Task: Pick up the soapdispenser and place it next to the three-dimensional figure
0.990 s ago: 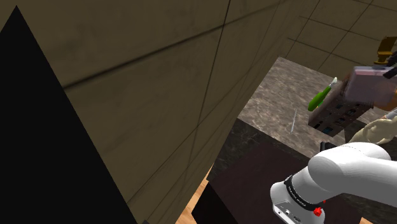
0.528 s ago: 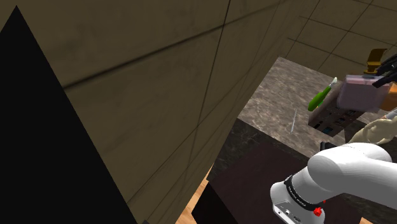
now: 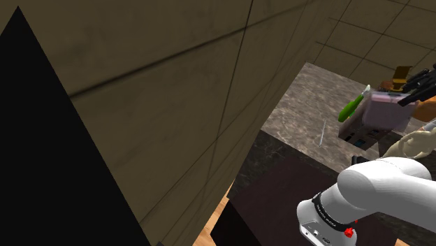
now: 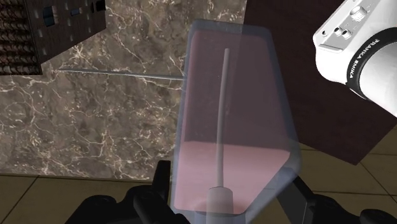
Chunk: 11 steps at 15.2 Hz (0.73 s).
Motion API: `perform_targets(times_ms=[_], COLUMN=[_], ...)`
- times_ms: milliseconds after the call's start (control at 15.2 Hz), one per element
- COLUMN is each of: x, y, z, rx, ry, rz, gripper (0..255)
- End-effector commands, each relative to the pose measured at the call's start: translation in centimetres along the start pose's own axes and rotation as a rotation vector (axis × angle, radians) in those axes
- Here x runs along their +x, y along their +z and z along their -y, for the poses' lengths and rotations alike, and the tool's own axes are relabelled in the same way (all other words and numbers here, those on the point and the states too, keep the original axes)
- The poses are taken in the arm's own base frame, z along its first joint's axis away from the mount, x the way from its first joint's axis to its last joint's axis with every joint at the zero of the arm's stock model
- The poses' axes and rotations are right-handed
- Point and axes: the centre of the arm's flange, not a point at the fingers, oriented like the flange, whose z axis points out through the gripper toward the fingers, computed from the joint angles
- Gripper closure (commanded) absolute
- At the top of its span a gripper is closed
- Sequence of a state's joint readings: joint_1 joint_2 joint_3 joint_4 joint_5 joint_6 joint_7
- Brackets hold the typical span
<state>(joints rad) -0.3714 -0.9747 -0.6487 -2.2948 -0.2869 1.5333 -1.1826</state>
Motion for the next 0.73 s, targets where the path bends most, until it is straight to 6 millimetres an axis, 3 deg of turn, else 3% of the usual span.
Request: perform_targets(times_ms=[0,660], x=[-0.2,-1.6], y=[1.1,6.2], z=[0.0,-0.1], rx=[-0.001,-0.001], ry=[0.000,0.000], rz=[0.000,0.000], gripper=[255,255])
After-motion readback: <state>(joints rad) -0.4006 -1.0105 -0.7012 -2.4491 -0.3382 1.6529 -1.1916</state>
